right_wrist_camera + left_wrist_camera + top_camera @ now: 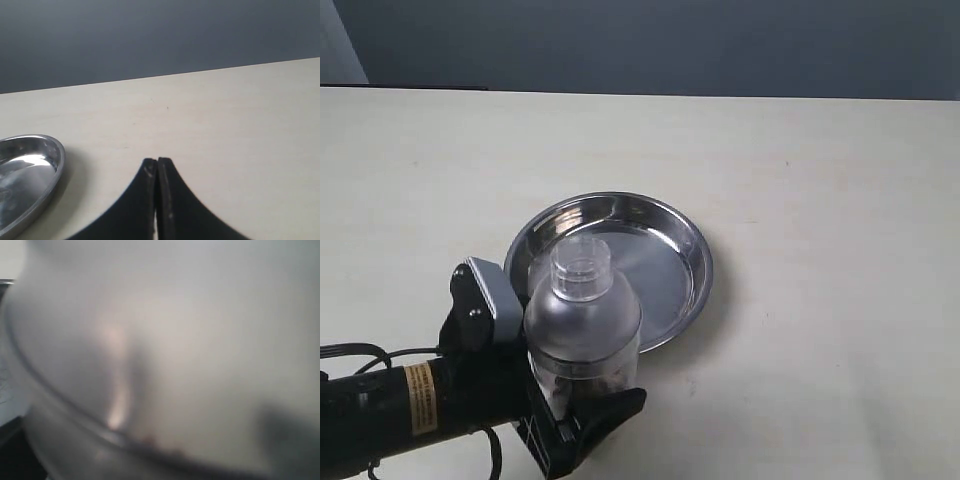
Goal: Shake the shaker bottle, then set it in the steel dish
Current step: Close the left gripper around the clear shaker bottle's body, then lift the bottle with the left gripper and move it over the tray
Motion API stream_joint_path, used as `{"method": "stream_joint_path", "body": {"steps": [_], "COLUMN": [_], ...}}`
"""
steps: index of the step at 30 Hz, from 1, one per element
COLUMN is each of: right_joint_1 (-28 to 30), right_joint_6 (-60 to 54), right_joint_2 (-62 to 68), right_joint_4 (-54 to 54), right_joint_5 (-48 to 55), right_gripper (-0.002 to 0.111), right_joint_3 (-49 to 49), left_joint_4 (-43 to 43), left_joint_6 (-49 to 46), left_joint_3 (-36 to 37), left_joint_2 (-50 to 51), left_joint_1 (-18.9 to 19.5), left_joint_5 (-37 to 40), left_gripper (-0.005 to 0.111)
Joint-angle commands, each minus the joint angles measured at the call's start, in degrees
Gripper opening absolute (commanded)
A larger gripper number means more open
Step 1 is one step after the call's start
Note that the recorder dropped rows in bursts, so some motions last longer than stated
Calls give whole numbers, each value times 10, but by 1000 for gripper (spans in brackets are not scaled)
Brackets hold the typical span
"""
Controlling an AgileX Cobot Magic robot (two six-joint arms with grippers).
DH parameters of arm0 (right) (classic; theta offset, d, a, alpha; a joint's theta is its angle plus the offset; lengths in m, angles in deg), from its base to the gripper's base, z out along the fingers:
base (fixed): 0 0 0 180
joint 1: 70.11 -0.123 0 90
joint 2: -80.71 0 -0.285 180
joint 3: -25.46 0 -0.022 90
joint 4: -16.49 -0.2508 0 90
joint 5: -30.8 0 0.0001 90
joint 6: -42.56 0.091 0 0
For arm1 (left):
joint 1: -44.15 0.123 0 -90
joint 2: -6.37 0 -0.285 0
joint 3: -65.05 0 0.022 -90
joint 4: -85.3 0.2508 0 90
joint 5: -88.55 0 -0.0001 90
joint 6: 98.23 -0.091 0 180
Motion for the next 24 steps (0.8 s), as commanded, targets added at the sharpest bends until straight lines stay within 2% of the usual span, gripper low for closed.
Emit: {"method": "stream_joint_path", "body": {"steps": [1,7,9,12,17,24], "right_joint_1": [-1,-1,-1,-1,-1,-1], "right_joint_6": [-2,-2,-2,-2,-2,-2], "right_joint_2": [2,2,2,2,2,2], "right_joint_4": [0,0,0,0,0,0], "right_joint_5": [-9,-9,-9,-9,-7,-7], "right_gripper": [-1,-1,-1,-1,-1,-1], "right_joint_3": [-1,-1,-1,-1,-1,-1], "left_joint_4": [-1,11,14,14,22,74], "left_joint_6": [21,31,30,22,-8,6], "left_joint_3": [-2,-2,-2,-2,-2,-2], "left_joint_2": [1,1,1,1,1,-12], "left_joint_1": [1,1,1,1,1,1], "left_joint_5": [0,0,0,0,0,0], "left_gripper": [74,24,12,0,1,1]}}
